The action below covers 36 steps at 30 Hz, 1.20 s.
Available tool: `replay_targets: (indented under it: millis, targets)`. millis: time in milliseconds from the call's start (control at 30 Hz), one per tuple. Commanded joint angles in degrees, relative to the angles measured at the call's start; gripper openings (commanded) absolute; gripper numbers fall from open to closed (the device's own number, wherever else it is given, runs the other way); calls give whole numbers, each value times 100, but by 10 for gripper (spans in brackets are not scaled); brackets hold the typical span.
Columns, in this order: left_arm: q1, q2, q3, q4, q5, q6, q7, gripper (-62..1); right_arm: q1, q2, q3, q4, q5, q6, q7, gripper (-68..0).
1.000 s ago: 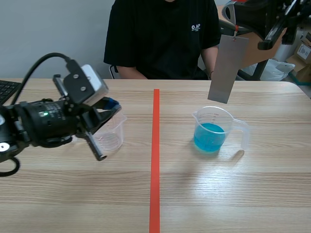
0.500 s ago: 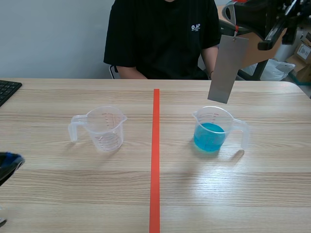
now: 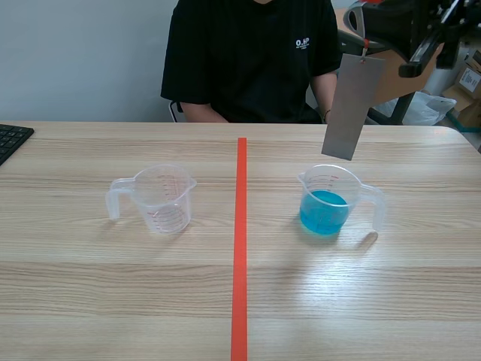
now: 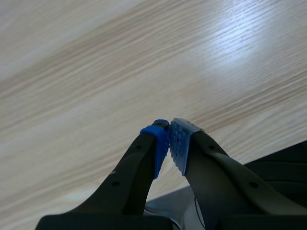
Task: Do the redox reaction experiment.
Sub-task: 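Point at the plate with the left hand, then lower the plate into the blue solution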
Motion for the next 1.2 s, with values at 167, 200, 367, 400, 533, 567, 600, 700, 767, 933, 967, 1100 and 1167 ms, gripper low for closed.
replay_targets:
  millis: [167,200,367,400,533,567,600,700,767,933,967,1100,1167]
  targets:
    - [337,409,24,46,-31,-11,-35,-563,129,-63,44,-352,-133,33,306,-660]
    - [361,435,24,46,-31,-11,-39,-563,127,-98,44,-396,-186,33,319,-660]
    - [374,476,24,46,-31,-13,15,-563,127,-251,-20,-573,-280,33,358,-660]
    - [372,476,24,46,-31,-13,13,-563,127,-275,-31,-595,-313,33,358,-660]
    - [372,476,24,46,-31,-15,13,-563,125,-387,-76,-693,-415,33,380,-660]
    - [372,476,24,46,-31,-15,13,-563,109,-420,-76,-719,-433,33,385,-660]
    - [372,476,24,46,-31,-15,13,-563,103,-452,-76,-741,-468,33,404,-660]
    - [372,476,24,46,-31,-15,17,-563,31,-535,-76,-769,-667,33,525,-660]
    - [372,476,24,46,-31,-15,15,-563,-31,-592,-76,-798,-780,33,562,-660]
    - [374,476,26,44,-31,-15,17,-563,-120,-748,-76,-918,-949,33,636,-660]
    - [374,476,26,44,-31,-15,17,-563,-129,-772,-76,-957,-975,33,662,-660]
    - [374,476,26,44,-31,-15,17,-563,-160,-916,-76,-1207,-1174,33,763,-660]
    - [374,476,26,44,-31,-15,17,-563,-160,-988,-76,-1368,-1283,33,855,-660]
